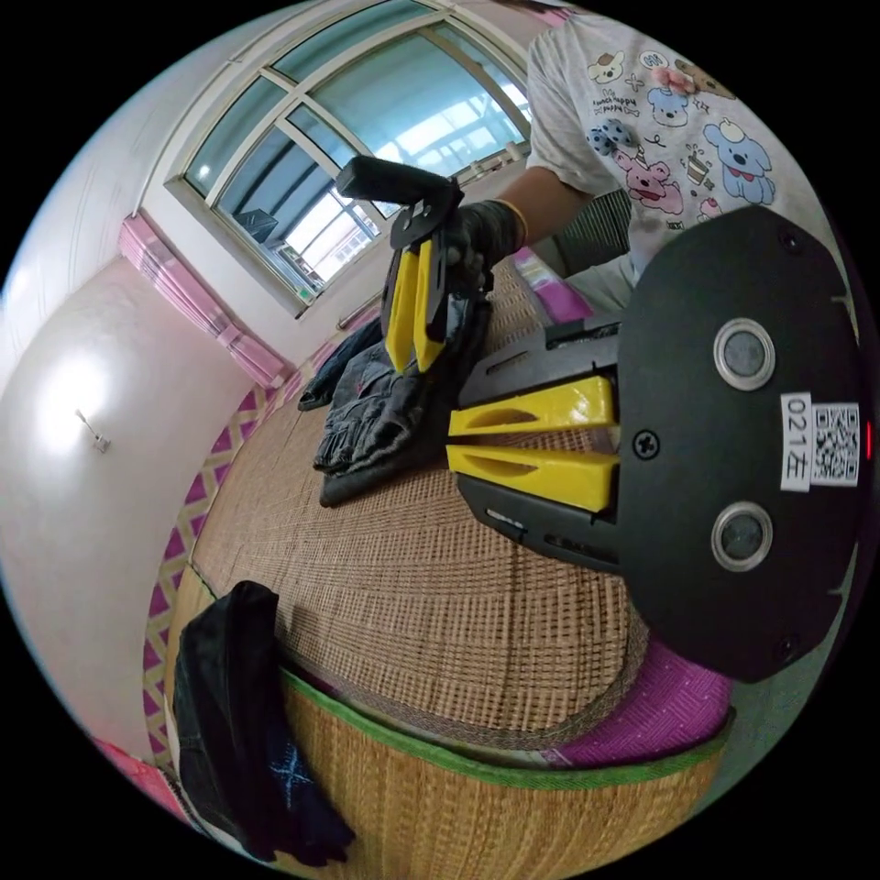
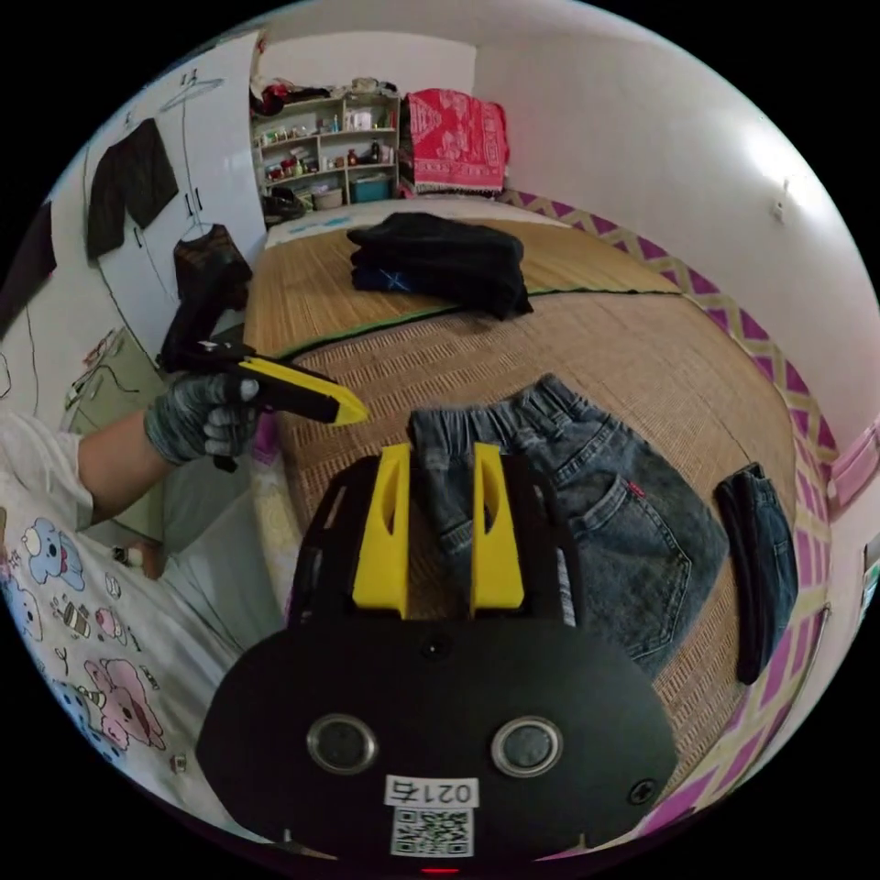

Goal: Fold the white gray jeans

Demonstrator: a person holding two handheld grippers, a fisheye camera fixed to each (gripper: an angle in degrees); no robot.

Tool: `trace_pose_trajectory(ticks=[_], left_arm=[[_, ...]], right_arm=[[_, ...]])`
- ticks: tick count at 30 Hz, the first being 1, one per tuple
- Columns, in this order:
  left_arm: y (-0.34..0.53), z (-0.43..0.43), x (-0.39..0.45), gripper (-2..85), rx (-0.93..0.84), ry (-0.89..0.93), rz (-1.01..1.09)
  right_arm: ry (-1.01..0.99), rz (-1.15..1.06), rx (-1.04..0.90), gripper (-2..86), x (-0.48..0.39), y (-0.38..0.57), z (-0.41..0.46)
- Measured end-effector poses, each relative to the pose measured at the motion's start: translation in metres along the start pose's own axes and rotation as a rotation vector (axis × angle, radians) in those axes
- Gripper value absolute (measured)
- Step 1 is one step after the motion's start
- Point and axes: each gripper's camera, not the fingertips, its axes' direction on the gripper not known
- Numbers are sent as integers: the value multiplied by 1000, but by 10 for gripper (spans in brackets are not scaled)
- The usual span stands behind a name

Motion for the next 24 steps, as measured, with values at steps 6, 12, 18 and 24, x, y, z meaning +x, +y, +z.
trace_pose_trajectory(ticks=[6, 12, 18, 24], left_arm=[[10, 11, 10, 44, 13, 12, -34], [16, 18, 27, 46, 20, -5, -27], [10, 44, 38, 52, -4, -28, -20], [5, 75, 40, 54, -19, -54, -70]], right_arm=[[173, -53, -124, 116, -6, -5, 37], [-43, 232, 98, 45, 79, 24, -37], [7, 547, 469, 34, 212, 140, -227], [248, 892, 562, 27, 306, 309, -345]])
